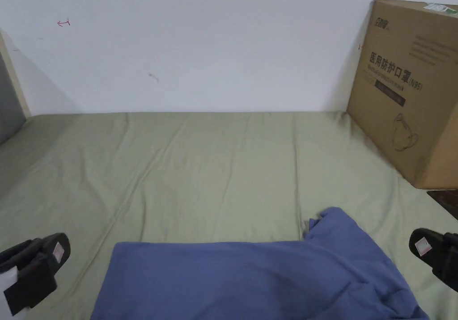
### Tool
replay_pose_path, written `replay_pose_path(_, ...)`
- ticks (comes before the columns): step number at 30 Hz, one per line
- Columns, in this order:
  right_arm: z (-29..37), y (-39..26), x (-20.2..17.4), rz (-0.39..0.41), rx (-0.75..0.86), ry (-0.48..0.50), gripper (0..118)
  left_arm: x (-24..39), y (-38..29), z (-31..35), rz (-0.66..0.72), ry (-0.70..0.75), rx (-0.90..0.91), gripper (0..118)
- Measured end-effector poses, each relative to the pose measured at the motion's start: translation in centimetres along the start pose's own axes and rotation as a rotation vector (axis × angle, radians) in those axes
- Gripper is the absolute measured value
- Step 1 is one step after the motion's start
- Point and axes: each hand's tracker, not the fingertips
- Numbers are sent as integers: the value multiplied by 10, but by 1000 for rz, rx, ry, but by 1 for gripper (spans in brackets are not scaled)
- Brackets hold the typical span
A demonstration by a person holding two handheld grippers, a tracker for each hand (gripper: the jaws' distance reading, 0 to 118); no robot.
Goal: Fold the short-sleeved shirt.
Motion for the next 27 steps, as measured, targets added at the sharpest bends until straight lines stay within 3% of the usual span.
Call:
replay_pose_path(3, -12, 3, -2, -43, 32, 97, 0, 13, 7, -3, 9, -81, 48, 0)
replay_pose_path(7, -32, 4, -2, -26, 24, 93, 0, 6, 32, -45, -7, -72, -36, 0)
replay_pose_path(10, -43, 3, 1, -17, 6, 89, 0, -41, 41, -130, 22, -57, -350, 0)
replay_pose_path(13, -43, -5, 13, -91, 97, 176, 0, -81, 25, -212, 43, -31, -605, 0)
replay_pose_path(14, -48, -3, 17, -123, 81, 144, 0, -93, 17, -234, 35, -7, -635, 16)
replay_pose_path(16, -55, 1, 26, -168, 83, 76, 0, -103, 1, -266, -24, 52, -689, 83)
replay_pose_path(17, -57, 3, 24, -156, 103, 35, 0, -109, -9, -283, -25, 54, -715, 105)
replay_pose_path(20, -62, 15, 19, 5, 166, -147, 0, -122, -37, -323, 0, 39, -754, 106)
replay_pose_path(22, -65, 19, 8, 96, 205, -169, 0, -122, -54, -348, -23, 19, -804, 106)
replay_pose_path(24, -65, 22, 8, 69, 233, -157, 0, -121, -76, -363, -61, 31, -853, 106)
replay_pose_path(27, -57, 29, 20, -96, 321, -142, 0, -118, -98, -377, -63, 38, -879, 109)
